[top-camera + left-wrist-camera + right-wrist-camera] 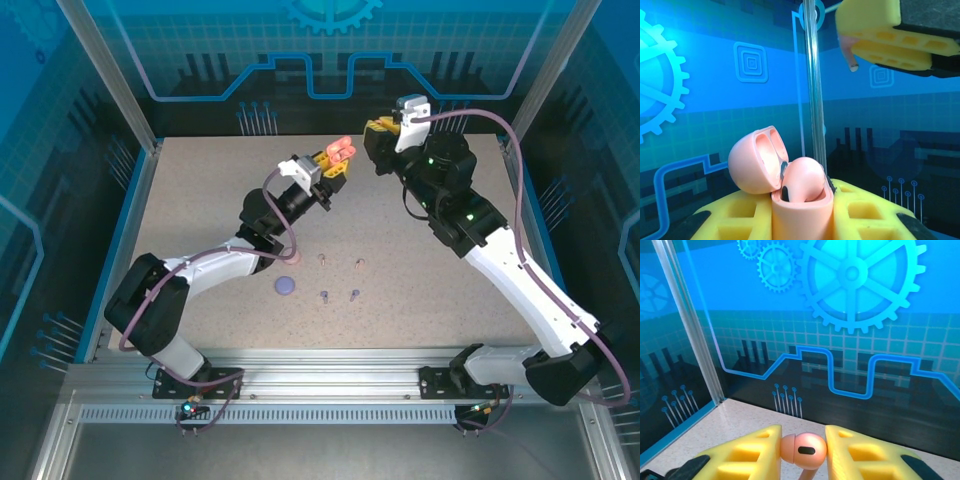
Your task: Insert wireless bluetooth earbuds into charging case
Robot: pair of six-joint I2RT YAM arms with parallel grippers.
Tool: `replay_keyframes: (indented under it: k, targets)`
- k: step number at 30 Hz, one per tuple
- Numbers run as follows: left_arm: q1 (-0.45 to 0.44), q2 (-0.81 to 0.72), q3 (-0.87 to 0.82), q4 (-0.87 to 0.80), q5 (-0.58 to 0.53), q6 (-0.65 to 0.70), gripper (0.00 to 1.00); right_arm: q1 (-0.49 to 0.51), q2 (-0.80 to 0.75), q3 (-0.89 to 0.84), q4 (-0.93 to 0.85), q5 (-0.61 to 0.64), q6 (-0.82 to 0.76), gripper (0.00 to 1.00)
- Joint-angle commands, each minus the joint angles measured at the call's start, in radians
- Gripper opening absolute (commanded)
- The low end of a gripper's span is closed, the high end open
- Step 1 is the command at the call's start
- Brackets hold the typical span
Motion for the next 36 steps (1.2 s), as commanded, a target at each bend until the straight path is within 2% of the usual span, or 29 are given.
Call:
replay_keyframes:
  k: [1, 13, 18, 29, 36]
  targets:
    - [-0.009, 0.012, 0.034, 0.02, 0.002, 0.008, 0.0, -0.006, 0.011, 0.031, 0.035, -0.058, 0.071, 0.29]
    - [-0.011, 0.003, 0.043, 0.014, 0.002, 0.012, 0.0, -0.066, 0.0, 0.035, 0.032, -0.174, 0.223, 0.29]
    - [-0.012, 0.0, 0.048, 0.012, 0.002, 0.015, 0.0, -0.068, 0.024, 0.059, 0.013, -0.202, 0.192, 0.29]
    - [-0.011, -0.006, 0.054, 0.003, 0.0, 0.028, 0.0, -0.071, 0.088, 0.114, -0.055, -0.342, -0.001, 0.29]
    - [-0.011, -0.006, 0.055, 0.002, -0.001, 0.03, 0.0, -0.098, 0.108, 0.11, -0.082, -0.405, -0.014, 0.27]
